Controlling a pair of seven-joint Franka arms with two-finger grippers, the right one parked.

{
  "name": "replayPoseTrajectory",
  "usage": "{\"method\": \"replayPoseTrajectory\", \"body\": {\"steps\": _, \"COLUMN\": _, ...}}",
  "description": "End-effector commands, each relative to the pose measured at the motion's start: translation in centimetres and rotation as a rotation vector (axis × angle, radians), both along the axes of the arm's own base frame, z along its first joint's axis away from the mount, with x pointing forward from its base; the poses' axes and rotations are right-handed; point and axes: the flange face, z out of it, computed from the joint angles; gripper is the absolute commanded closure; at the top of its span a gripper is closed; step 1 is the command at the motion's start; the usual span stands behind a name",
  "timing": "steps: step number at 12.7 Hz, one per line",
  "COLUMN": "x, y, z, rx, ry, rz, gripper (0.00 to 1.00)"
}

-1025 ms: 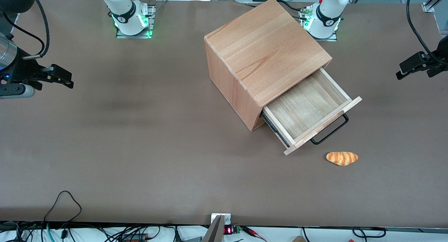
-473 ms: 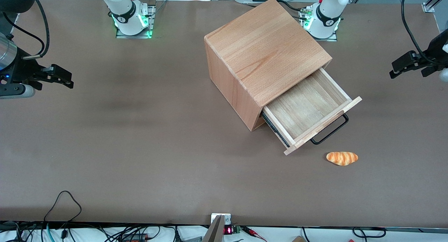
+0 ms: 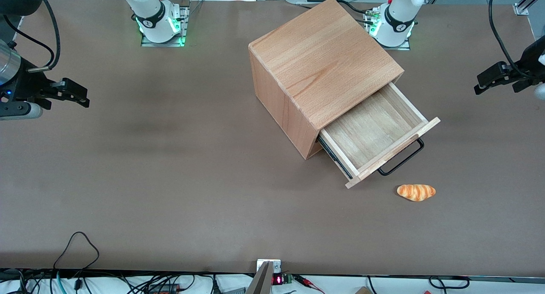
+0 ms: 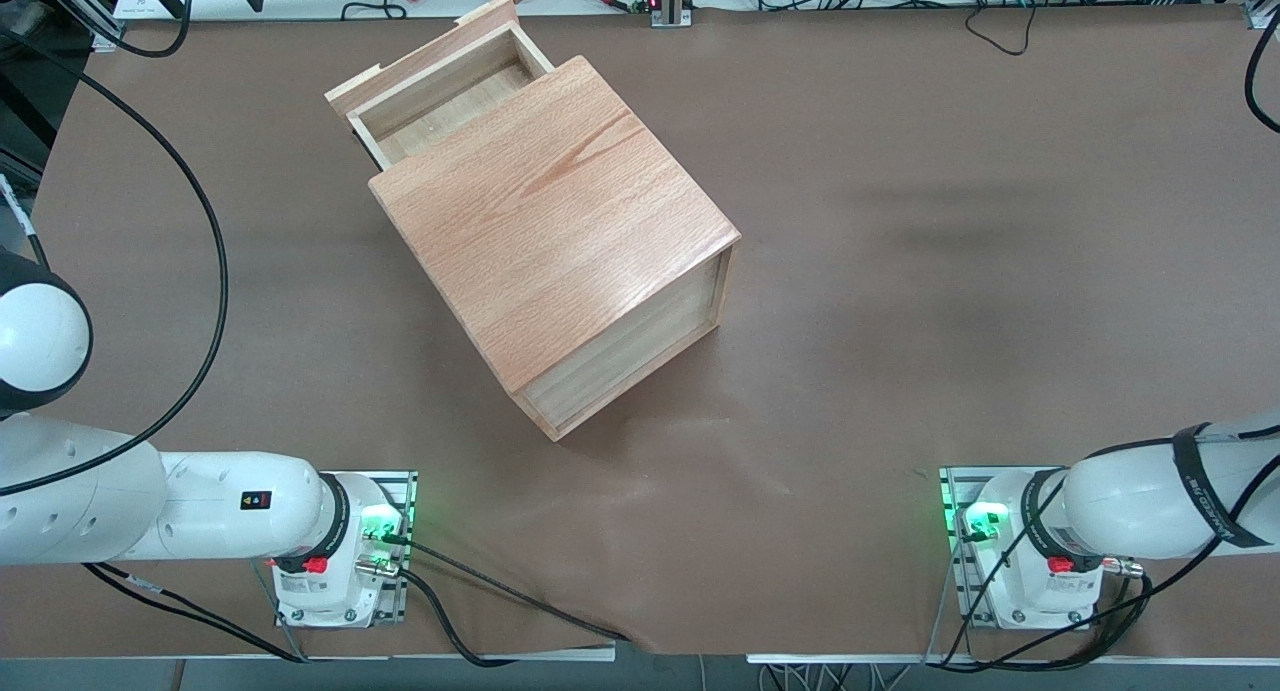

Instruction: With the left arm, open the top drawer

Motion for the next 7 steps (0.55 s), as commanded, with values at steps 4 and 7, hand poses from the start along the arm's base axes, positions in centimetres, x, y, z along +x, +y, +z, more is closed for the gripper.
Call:
{"method": "replayPoseTrajectory", "body": {"steps": 4, "x": -0.21, "y": 0.30, "z": 0.18, "rx": 0.029, "ry": 0.001, "rz": -0.038, "gripper": 0.00}}
{"method": "replayPoseTrajectory", "body": {"steps": 7, "x": -0.02, "y": 0.27, "z": 0.48, "rx": 0.026, "ry": -0.005, "rz": -0.043, "gripper": 0.00}}
